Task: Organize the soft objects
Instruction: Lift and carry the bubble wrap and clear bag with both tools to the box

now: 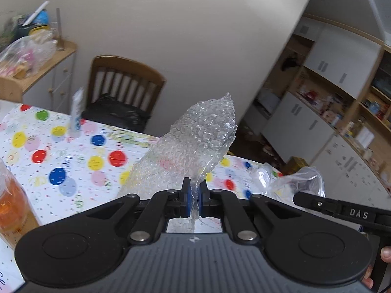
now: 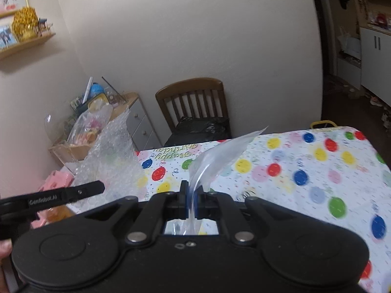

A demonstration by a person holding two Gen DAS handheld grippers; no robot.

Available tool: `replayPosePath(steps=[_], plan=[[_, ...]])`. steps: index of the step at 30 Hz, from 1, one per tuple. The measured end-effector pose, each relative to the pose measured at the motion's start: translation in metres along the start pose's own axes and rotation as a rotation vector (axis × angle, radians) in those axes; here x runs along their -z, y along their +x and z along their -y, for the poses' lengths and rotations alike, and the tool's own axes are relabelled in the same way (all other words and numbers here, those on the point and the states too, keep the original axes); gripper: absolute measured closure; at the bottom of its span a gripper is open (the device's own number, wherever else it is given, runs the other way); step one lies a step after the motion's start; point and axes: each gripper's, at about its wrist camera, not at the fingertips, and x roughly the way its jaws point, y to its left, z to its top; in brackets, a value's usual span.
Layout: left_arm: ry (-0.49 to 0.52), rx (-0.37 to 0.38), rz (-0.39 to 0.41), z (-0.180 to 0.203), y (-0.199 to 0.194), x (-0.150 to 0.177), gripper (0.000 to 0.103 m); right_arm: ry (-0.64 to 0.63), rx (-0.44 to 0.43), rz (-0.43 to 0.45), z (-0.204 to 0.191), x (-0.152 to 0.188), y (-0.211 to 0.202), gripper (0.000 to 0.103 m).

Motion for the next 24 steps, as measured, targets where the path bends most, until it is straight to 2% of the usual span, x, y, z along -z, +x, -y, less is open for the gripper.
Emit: replayPosePath(steps=[7, 16, 24], plan=[[0.094, 0.102, -0.039, 0.046, -0.033, 0.004, 0.098, 0.070, 0.014, 0.025, 0.026, 0.025, -0.084, 0.100], [0.224, 0.255, -0.088, 0.119, -0.063, 0.015, 0.098, 0.136, 0.129, 0.063, 0.053, 0.065, -0.170, 0.100], [0.288, 0.415, -0.155, 0.189, -0.061, 0.033, 0.098, 0.182, 0.240, 0.092, 0.083, 0.091, -0.224, 0.100]])
